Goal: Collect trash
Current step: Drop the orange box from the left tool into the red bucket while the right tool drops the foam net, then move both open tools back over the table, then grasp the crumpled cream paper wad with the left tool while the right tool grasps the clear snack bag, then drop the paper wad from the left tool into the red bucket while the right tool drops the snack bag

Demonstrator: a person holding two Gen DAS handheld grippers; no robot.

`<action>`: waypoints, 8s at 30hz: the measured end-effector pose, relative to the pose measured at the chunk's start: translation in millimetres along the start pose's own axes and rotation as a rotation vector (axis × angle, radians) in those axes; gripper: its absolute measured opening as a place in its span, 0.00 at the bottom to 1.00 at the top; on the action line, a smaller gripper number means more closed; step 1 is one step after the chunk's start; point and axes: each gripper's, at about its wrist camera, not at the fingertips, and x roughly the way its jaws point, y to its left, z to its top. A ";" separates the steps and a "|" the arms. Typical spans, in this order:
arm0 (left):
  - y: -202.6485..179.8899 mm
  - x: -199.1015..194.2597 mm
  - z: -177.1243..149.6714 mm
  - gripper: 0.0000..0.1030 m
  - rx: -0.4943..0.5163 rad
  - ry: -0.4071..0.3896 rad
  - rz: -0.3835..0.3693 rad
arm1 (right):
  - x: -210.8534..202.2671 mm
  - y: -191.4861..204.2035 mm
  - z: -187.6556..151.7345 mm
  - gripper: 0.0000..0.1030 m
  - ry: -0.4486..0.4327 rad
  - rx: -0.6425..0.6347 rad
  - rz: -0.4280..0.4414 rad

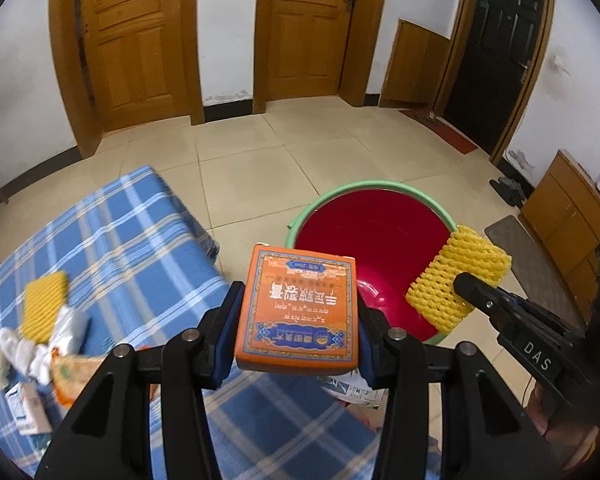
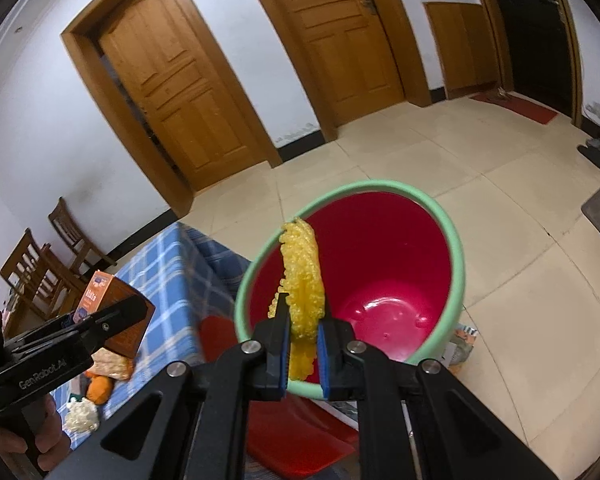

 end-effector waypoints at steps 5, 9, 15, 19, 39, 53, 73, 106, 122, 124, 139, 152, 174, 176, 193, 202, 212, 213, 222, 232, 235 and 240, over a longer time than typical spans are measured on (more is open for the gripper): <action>-13.4 30.5 4.0 0.48 0.026 0.030 -0.012 | 10.5 -20.4 -1.4 0.13 0.018 0.034 -0.029; -21.5 52.1 5.0 0.48 0.035 0.061 -0.021 | 16.2 -30.9 -1.3 0.13 0.026 0.046 -0.056; -30.9 75.4 3.0 0.48 0.048 0.101 -0.035 | 22.1 -40.1 -0.5 0.14 0.032 0.052 -0.074; -34.4 83.9 2.4 0.48 0.057 0.114 -0.041 | 21.4 -43.5 -1.3 0.14 0.027 0.052 -0.079; -28.5 64.1 8.5 0.70 0.027 0.063 -0.034 | 4.1 -42.1 4.1 0.34 -0.022 0.070 -0.062; 4.3 11.3 0.7 0.70 -0.059 0.017 0.007 | -22.8 -17.2 4.1 0.44 -0.046 0.036 -0.011; 124.4 -67.9 -36.5 0.71 -0.276 -0.047 0.200 | -21.8 66.6 -5.4 0.71 0.005 -0.099 0.106; 337.3 -70.7 -116.4 0.72 -0.516 0.045 0.449 | 52.2 214.7 -64.0 0.92 0.205 -0.256 0.161; 356.8 -48.2 -128.7 0.76 -0.587 0.023 0.361 | 100.5 254.3 -86.0 1.00 0.270 -0.294 0.135; 358.0 -47.1 -130.4 0.76 -0.590 0.022 0.354 | 105.6 259.6 -88.9 1.00 0.283 -0.294 0.136; 350.1 -51.7 -129.9 0.46 -0.577 -0.017 0.318 | 115.9 271.9 -98.3 0.92 0.271 -0.323 0.115; 328.6 -83.7 -131.0 0.46 -0.586 -0.060 0.288 | 101.3 262.0 -96.8 0.86 0.266 -0.279 0.169; 243.0 -124.8 -106.8 0.45 -0.448 -0.113 0.206 | 28.9 221.7 -65.5 0.87 0.137 -0.240 0.185; 233.3 -124.0 -102.8 0.45 -0.433 -0.112 0.194 | 22.7 214.5 -60.9 0.87 0.123 -0.232 0.183; 148.9 -96.4 -55.6 0.45 -0.289 -0.080 0.084 | -1.9 125.7 -15.3 0.87 0.023 -0.101 0.093; 100.2 -64.2 -32.9 0.45 -0.191 -0.037 0.043 | -3.6 68.0 -1.0 0.87 -0.013 0.016 0.047; 49.8 -20.3 -12.2 0.45 -0.106 0.006 -0.007 | 2.4 9.6 8.1 0.87 -0.023 0.118 -0.016; 45.3 -16.4 -10.9 0.45 -0.100 0.009 -0.012 | 3.3 6.0 8.4 0.87 -0.022 0.125 -0.020; 14.3 17.5 -6.6 0.45 -0.047 0.053 -0.036 | 15.0 -22.8 9.2 0.88 -0.012 0.159 -0.054; -3.0 48.5 -1.6 0.45 -0.007 0.094 -0.040 | 19.3 -40.4 6.1 0.93 -0.027 0.186 -0.040; -6.7 53.4 -1.5 0.46 0.002 0.103 -0.043 | 15.8 -47.3 4.0 0.93 -0.039 0.201 -0.035; -14.7 61.5 0.2 0.45 0.029 0.113 -0.048 | 7.0 -55.6 3.9 0.93 -0.066 0.217 -0.051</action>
